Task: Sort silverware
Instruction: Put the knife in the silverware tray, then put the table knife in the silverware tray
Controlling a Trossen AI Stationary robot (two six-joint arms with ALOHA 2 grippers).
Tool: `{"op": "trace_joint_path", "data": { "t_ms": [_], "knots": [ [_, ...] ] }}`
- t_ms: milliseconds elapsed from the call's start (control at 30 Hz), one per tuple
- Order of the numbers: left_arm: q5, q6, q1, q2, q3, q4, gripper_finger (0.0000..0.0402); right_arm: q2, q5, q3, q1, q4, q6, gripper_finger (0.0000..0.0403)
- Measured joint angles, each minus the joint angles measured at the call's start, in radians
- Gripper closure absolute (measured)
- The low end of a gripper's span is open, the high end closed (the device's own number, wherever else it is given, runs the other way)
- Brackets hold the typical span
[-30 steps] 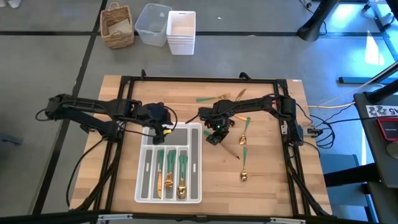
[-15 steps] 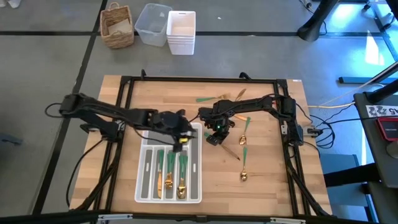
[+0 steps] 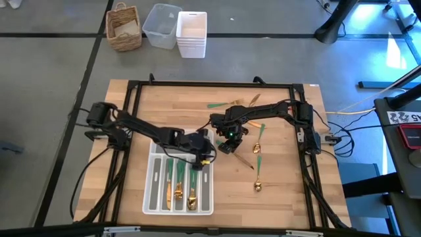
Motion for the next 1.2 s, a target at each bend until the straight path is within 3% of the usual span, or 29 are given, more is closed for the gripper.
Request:
{"op": "trace_joint_path", "data": {
  "t_ms": [267,533,933,1067,1200],
  "knots": [
    [-0.011,0.009,-0.003,0.081,0.001,0.151,0.0279,0.000,-0.018,0.000,0.000,0.000,0.000,0.0398],
    [-0.012,0.083,-0.002,0.127,0.001,0.183,0.0279,0.000,-0.031,0.000,0.000,0.001,0.000,0.0398],
    [-0.011,0.070,-0.005,0.127,0.001,0.187,0.0279,0.000,-0.043,0.000,0.000,-0.010,0.000,0.0398],
    [0.021,0.042,-0.004,0.125,0.001,0.224,0.0279,-0.015,-0.068,0.000,-0.001,-0.119,0.000,0.0398],
    [0.058,0.042,-0.002,0.125,0.044,0.206,0.0279,-0.098,-0.003,0.000,0.000,-0.244,0.000,0.0398]
  ]
}}
